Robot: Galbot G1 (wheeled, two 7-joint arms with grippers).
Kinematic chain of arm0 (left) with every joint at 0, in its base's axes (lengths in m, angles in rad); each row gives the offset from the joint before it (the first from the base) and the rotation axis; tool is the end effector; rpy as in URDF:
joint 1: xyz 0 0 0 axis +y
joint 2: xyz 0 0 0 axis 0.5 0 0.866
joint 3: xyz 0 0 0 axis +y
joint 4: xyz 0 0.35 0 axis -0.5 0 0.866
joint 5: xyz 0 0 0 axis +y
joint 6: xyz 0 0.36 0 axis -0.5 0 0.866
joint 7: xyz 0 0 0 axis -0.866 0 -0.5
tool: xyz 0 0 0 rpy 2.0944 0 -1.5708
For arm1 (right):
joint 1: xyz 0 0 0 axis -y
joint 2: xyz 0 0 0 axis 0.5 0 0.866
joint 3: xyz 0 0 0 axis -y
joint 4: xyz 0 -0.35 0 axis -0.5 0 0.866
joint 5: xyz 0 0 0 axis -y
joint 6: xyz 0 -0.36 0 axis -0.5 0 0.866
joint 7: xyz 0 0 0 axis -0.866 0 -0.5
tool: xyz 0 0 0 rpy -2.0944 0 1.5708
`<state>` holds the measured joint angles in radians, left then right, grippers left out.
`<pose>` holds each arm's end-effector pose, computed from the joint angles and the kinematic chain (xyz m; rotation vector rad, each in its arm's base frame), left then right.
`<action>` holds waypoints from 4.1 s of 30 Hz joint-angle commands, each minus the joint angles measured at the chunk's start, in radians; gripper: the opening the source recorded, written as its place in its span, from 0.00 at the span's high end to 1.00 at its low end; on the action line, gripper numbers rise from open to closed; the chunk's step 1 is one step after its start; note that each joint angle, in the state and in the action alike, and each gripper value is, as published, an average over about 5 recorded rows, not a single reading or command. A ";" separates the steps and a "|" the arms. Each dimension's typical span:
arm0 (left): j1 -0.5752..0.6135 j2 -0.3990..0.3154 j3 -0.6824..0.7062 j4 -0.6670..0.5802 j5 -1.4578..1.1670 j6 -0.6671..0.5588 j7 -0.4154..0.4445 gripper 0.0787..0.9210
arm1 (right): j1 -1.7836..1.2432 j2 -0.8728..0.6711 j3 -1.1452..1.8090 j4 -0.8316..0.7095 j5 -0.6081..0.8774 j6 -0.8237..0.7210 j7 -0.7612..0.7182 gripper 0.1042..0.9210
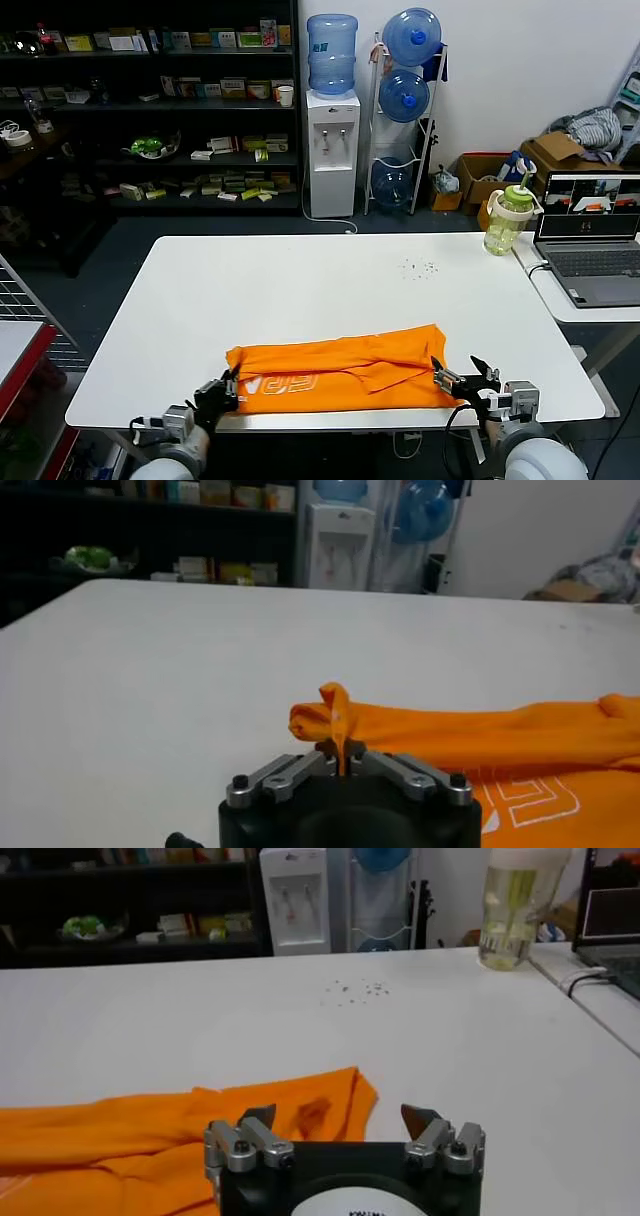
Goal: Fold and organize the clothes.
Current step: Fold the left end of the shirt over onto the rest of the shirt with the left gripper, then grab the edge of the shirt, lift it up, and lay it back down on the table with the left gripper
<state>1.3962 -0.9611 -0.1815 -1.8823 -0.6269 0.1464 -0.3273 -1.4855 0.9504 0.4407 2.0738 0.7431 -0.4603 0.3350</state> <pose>0.2137 0.0430 -0.3569 -0.1749 -2.6939 0.0610 0.2172 -0.0813 -0.2772 0.0775 -2.5813 -0.0589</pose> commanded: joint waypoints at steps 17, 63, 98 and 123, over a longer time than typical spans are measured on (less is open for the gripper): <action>0.069 0.435 -0.327 0.109 -0.068 -0.051 0.045 0.95 | 0.053 0.031 -0.039 -0.030 -0.021 0.013 0.011 0.12; -0.185 0.061 0.092 -0.185 -0.369 0.216 -0.056 0.62 | -0.014 0.110 0.011 -0.049 -0.057 -0.001 0.034 0.12; -0.315 0.355 0.031 0.232 -0.510 0.261 0.312 0.12 | -0.001 0.111 -0.019 -0.059 -0.057 0.001 0.023 0.12; -0.308 0.319 0.053 0.231 -0.481 0.267 0.305 0.68 | -0.003 0.111 -0.021 -0.055 -0.056 -0.002 0.027 0.12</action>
<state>1.0906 -0.6383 -0.1282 -1.6548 -1.1050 0.4113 -0.0268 -1.4887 1.0604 0.4204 2.0170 0.6866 -0.4618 0.3615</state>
